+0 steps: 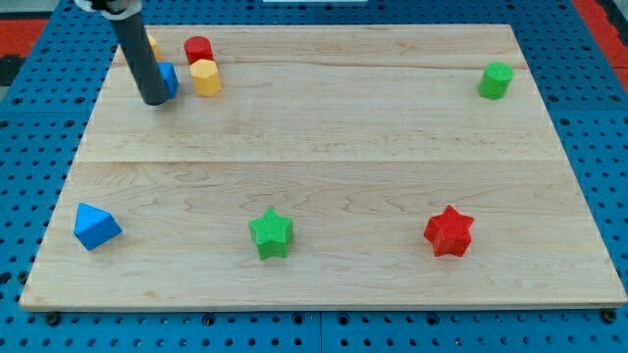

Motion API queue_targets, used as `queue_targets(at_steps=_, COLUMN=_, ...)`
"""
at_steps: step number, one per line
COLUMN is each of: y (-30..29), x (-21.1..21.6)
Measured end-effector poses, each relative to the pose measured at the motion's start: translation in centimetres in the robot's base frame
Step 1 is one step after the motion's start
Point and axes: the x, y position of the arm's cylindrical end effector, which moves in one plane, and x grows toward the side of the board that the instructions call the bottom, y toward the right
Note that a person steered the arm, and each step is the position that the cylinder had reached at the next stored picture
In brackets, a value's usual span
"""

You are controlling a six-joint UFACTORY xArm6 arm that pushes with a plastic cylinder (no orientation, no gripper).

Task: Slightly move your arm perpendicular to the green star

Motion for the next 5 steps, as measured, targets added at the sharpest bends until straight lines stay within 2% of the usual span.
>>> queue_targets(at_steps=1, y=1.3, x=-1.4)
queue_targets(at_steps=4, y=3.4, x=1.6)
queue_targets(at_steps=5, y=3.3, x=1.0)
